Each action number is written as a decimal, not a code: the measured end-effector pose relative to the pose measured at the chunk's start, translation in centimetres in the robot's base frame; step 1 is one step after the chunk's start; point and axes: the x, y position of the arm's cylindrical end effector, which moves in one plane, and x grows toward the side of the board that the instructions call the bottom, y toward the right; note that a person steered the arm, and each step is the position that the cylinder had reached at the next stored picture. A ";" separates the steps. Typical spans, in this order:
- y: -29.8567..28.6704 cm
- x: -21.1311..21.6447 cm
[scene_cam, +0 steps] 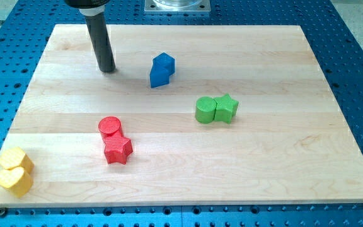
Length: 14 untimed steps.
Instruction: Push the red blocks towards the left
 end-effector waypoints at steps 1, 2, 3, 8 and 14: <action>0.0 0.0; -0.7 -0.5; -0.7 -1.0; 3.3 5.5; 6.7 8.3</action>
